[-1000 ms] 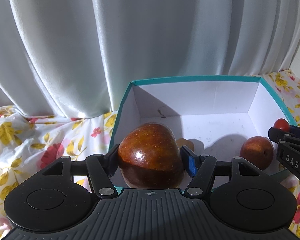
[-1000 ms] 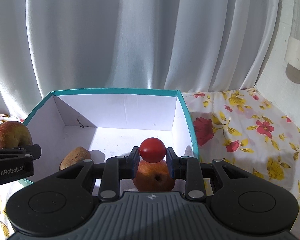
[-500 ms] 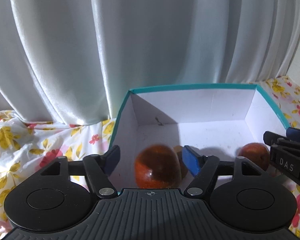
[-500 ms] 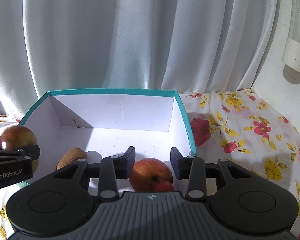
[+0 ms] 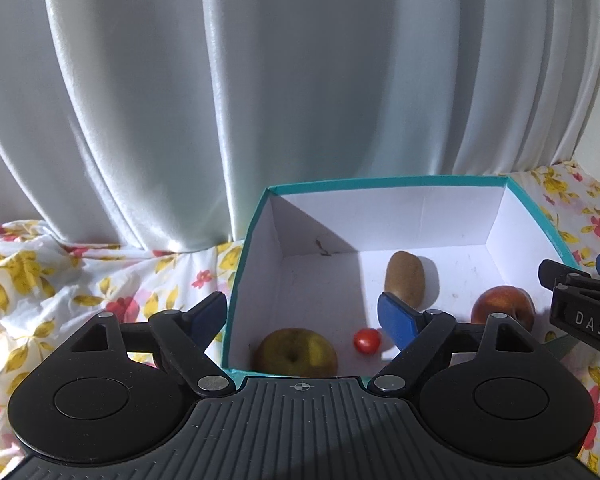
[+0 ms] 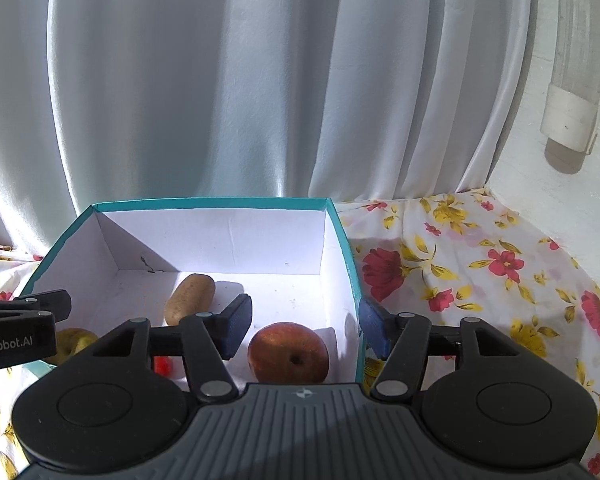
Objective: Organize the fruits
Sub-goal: 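Move both open tools back toward the remaining fruit beside the box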
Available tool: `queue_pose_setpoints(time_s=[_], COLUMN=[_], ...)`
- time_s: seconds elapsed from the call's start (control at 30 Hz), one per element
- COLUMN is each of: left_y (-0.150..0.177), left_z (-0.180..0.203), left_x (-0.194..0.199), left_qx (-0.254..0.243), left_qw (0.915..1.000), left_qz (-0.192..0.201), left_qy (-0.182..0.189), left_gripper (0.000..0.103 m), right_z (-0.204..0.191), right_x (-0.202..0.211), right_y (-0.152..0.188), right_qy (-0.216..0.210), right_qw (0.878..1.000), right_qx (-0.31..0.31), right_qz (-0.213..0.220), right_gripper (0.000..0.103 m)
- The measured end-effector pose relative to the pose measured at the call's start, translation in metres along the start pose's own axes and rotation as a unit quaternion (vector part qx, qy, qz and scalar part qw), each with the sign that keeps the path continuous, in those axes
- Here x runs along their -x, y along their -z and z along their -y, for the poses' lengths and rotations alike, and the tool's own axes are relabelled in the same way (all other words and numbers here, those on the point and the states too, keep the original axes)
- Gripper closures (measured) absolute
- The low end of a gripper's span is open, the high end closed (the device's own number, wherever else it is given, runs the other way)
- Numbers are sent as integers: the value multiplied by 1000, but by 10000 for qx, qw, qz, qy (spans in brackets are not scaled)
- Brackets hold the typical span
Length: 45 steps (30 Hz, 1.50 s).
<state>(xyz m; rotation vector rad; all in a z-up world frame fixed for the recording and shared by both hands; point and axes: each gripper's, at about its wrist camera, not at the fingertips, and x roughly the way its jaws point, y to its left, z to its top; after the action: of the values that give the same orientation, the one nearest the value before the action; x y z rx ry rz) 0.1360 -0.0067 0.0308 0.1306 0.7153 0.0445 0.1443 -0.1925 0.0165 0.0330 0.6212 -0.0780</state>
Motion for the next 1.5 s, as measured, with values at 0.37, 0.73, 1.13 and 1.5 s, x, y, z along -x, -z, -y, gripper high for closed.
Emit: queue_pose_setpoints(time_s=[0.37,0.73,1.13,1.5], left_y=[82,132,125,122], left_z=[-26,-15,-7,-5], left_x=[35,12,-5,-31], left_qx=[305,-144,-263,-252], left_qw=[9987,9998,9995,9991], left_qz=[387,-114,-127,-329], left_qy=[143,63,73,51], left_gripper=[16,22,22,23], right_z=[12,2,-2,-11], right_x=[41,38,20,1], right_y=[55,131,131,133], right_qy=[319,276,207,14], right_qw=[9980,9995,9991,9982], right_qx=[-270,96,172,368], right_qz=[478,-154,-325,-474], right_gripper=[35,36,42,50])
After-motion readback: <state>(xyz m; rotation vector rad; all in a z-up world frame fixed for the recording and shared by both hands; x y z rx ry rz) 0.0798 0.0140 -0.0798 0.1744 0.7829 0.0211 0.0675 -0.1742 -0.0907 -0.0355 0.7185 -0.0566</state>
